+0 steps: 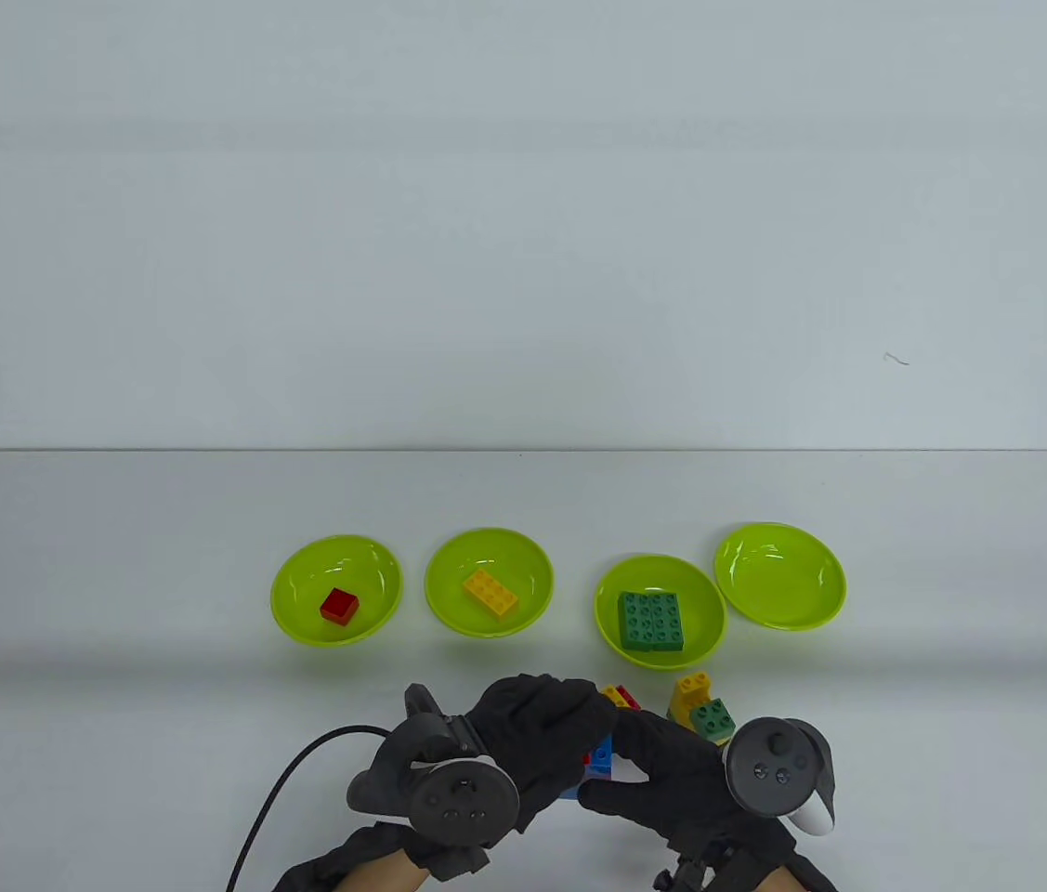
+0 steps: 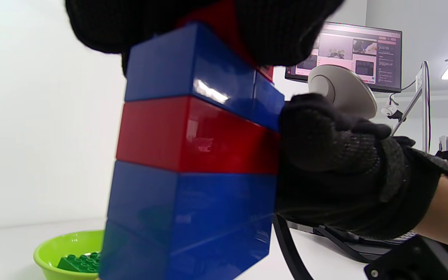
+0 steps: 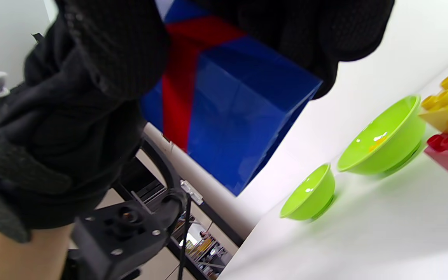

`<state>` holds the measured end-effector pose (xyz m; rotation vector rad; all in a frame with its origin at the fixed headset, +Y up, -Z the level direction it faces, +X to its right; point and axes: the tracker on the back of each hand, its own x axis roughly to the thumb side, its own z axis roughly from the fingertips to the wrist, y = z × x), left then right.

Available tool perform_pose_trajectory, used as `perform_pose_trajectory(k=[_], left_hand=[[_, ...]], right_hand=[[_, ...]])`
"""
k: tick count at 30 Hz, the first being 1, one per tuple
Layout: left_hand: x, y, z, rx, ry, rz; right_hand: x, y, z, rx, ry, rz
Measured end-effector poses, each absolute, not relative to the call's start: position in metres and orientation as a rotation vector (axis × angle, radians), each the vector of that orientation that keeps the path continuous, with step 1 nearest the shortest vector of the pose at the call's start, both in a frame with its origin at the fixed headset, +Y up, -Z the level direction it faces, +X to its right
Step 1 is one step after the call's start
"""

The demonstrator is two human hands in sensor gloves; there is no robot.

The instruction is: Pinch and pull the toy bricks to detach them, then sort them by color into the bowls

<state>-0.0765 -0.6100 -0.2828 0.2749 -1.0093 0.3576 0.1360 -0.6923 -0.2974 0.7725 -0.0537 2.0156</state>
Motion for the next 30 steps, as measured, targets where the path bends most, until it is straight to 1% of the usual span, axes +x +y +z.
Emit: perform_pose_trajectory(k=[5,9,14,16,18,22,25,30], left_hand=[[-0.080,-0.615,-0.288,0.274,-1.000,0.418],[-0.090,-0.618,-0.294,0.303,-0.943,0.531],[-0.094,-0.631,-0.302,0.246,-0.933,0.671],[-0.092,-0.635,-0.302,0.249,-0.933,0.714],[-0.090,-0.636,-0.300,0.271,-0.928,0.724],[-0.085,-0.635,-0.292,0.362,-0.926,0.660],[-0.081,-0.631,-0.286,0.402,-0.930,0.602],[-0.082,-0.631,-0.290,0.289,-0.911,0.698]], right_hand=[[0.137,-0.694,-0.295,0.743,-0.085,2.003],[0.140,-0.693,-0.291,0.745,-0.089,1.962],[0.140,-0.692,-0.289,0.744,-0.141,2.013],[0.140,-0.693,-0.289,0.736,-0.144,2.014],[0.139,-0.695,-0.289,0.724,-0.140,2.007],[0.137,-0.696,-0.287,0.659,-0.133,1.972],[0.138,-0.695,-0.286,0.670,-0.159,1.983],[0.137,-0.692,-0.285,0.696,-0.196,2.017]])
